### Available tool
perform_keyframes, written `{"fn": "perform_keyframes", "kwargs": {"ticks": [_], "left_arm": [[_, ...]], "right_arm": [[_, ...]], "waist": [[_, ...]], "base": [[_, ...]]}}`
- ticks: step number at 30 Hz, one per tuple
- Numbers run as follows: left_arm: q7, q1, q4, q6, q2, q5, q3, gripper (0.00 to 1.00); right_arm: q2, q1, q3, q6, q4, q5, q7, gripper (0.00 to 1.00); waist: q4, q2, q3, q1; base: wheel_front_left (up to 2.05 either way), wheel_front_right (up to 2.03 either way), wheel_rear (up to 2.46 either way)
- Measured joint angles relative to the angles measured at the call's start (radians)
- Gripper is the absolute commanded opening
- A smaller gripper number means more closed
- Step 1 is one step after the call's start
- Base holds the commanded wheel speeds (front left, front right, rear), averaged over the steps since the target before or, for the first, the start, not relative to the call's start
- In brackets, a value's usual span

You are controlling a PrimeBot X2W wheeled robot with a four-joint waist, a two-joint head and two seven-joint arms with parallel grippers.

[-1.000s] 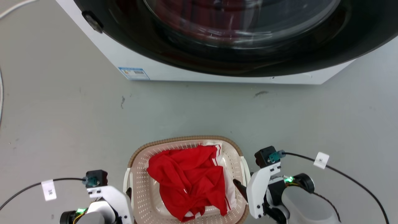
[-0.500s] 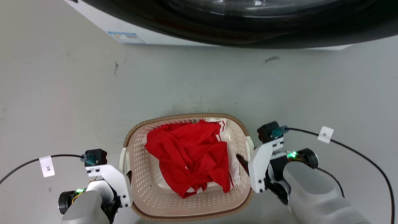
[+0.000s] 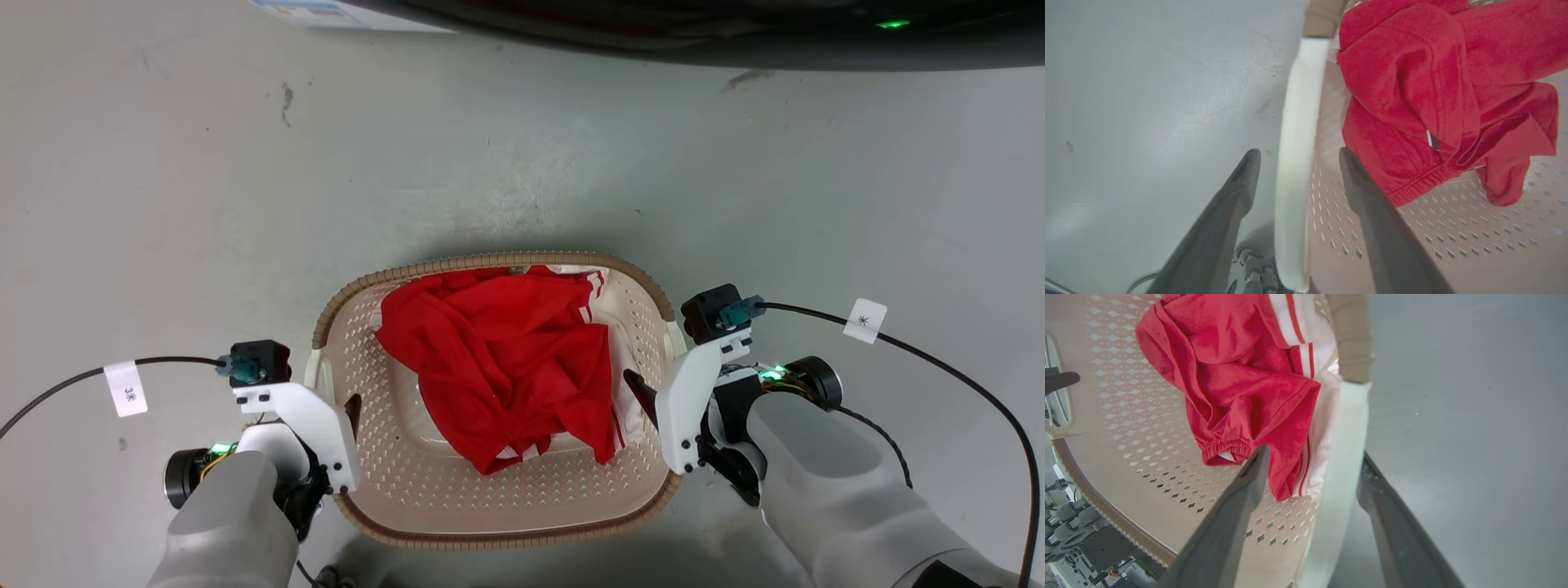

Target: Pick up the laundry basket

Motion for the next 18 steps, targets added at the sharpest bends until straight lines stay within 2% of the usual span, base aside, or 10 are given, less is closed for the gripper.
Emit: {"fn": "perform_keyframes", "kwargs": {"ticks": [4, 5, 6, 7, 18], "left_arm": [[0.002, -0.011, -0.001, 0.0, 0.002, -0.024, -0.023, 1.0], [0.008, -0.013, -0.001, 0.0, 0.002, -0.032, -0.028, 0.75], [0.015, -0.017, -0.002, 0.0, 0.001, -0.039, -0.035, 0.15], [0.018, -0.019, -0.003, 0.0, 0.001, -0.048, -0.04, 0.0], [0.031, -0.009, -0.013, -0.001, 0.016, -0.124, -0.099, 0.0]], "right_arm": [[0.0, -0.007, 0.02, 0.0, -0.001, 0.023, -0.008, 1.0], [0.0, -0.011, 0.025, 0.0, -0.001, 0.027, -0.012, 0.65], [0.0, -0.014, 0.03, 0.0, -0.001, 0.034, -0.013, 0.26], [0.0, -0.014, 0.033, 0.0, -0.001, 0.041, -0.015, 0.0], [-0.013, -0.015, 0.079, -0.008, 0.012, 0.11, -0.012, 0.0]], "waist": [[0.001, 0.0, 0.02, 0.0], [0.002, 0.0, 0.023, 0.0], [0.002, 0.0, 0.026, 0.0], [0.003, 0.0, 0.027, 0.0], [0.006, 0.0, 0.011, 0.0]], "base": [[0.0, 0.0, 0.0], [0.0, 0.0, 0.0], [0.0, 0.0, 0.0], [0.0, 0.0, 0.0], [0.0, 0.0, 0.0]]}}
